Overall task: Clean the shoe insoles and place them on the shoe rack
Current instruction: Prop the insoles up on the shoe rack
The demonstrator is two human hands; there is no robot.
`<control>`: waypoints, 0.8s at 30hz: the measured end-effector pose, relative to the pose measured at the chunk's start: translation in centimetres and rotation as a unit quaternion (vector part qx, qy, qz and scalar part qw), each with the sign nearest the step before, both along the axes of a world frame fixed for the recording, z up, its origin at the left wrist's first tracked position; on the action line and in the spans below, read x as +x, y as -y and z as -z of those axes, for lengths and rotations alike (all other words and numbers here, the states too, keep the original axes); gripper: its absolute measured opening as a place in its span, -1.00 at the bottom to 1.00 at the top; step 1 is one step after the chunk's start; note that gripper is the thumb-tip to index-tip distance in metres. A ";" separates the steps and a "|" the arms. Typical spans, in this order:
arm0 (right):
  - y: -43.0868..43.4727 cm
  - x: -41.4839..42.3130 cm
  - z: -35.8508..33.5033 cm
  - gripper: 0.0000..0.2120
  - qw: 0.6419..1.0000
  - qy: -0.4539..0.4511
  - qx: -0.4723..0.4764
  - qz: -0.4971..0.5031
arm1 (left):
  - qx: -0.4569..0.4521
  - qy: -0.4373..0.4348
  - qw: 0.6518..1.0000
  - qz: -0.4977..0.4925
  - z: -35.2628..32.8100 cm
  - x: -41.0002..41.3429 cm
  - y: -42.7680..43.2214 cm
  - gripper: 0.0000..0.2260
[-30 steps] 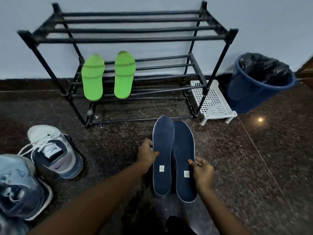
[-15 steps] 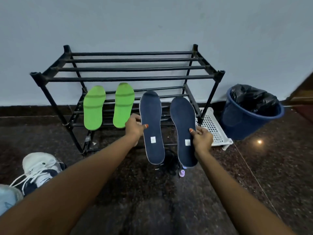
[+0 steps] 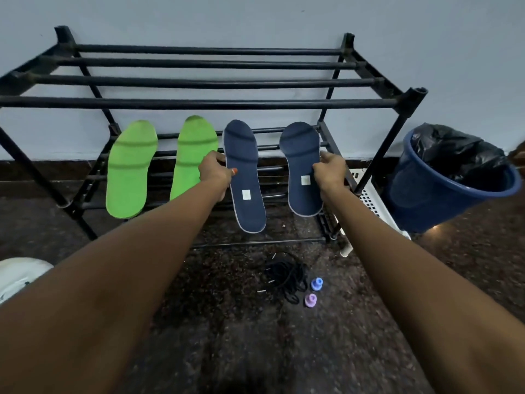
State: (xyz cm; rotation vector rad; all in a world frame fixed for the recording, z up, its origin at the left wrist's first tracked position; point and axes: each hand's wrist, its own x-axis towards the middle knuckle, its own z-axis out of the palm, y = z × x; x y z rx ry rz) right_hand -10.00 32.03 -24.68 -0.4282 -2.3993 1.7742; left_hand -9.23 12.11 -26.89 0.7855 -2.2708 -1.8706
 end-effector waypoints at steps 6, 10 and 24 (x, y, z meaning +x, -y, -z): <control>0.3 -1.5 0.7 -0.63 1.000 0.000 0.016 -0.004 | 0.006 0.004 1.000 -0.009 0.4 -1.4 -0.4 -0.88; 0.1 -1.5 1.1 -0.62 0.996 -0.002 0.071 -0.055 | 0.019 0.007 1.000 -0.004 0.9 -1.9 -1.0 -0.76; 2.2 0.7 2.7 -0.55 0.902 -0.091 0.410 -0.099 | -0.147 -0.035 0.981 0.123 0.0 0.8 -0.7 -0.51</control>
